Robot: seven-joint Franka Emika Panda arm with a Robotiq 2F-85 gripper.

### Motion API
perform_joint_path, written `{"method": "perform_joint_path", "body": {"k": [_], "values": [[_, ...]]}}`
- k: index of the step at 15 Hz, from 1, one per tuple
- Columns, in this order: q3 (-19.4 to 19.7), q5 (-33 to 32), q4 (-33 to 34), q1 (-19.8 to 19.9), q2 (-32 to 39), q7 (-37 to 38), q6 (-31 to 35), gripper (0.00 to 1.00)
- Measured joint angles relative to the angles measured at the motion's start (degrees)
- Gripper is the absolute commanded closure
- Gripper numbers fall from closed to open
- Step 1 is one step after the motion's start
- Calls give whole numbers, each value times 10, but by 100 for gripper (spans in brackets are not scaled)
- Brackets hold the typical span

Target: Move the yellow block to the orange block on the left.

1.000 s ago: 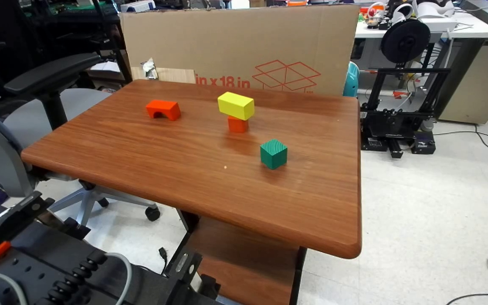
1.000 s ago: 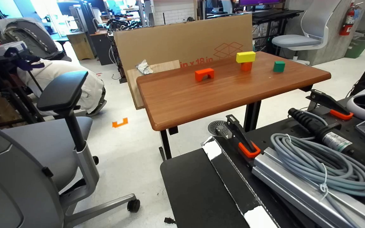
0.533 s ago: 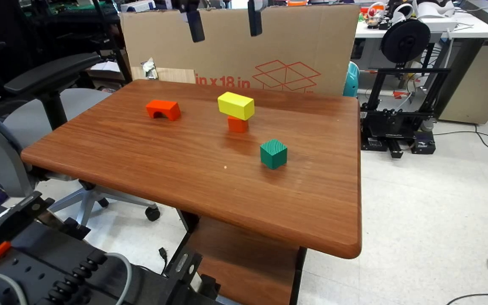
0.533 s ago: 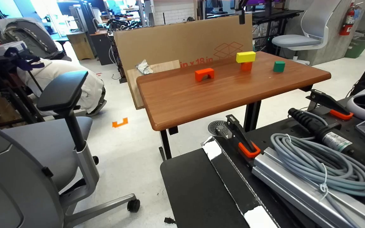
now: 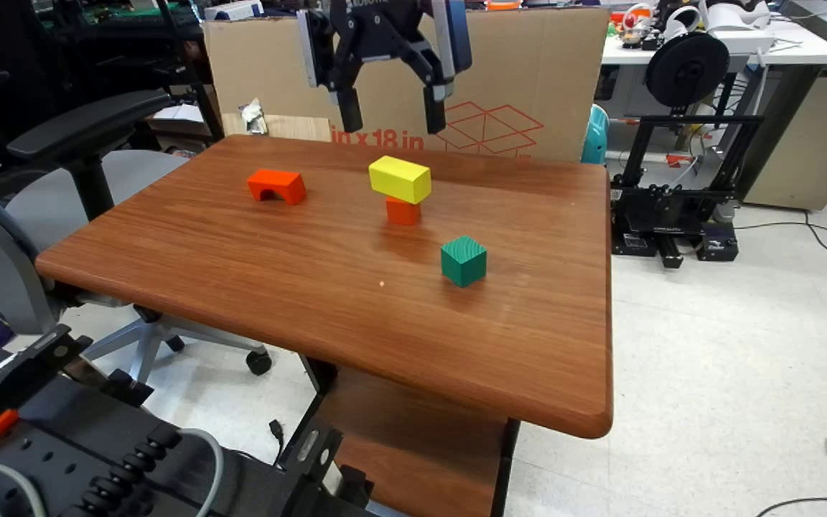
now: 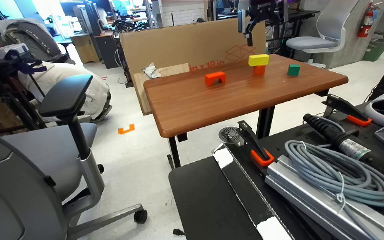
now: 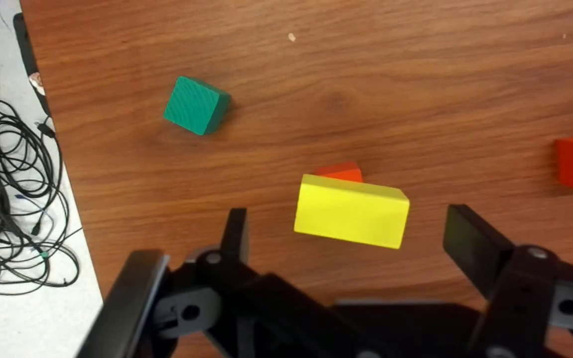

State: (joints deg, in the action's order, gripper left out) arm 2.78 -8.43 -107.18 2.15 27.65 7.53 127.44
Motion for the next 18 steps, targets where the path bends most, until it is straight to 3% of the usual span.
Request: {"method": "perform_joint_path", "body": {"k": [6,17,18], "values": [[-2,42,20,0,42,-1,1,0],[-2,53,38,2,65,-1,0,0],[-2,54,40,2,68,-1,0,25]]}}
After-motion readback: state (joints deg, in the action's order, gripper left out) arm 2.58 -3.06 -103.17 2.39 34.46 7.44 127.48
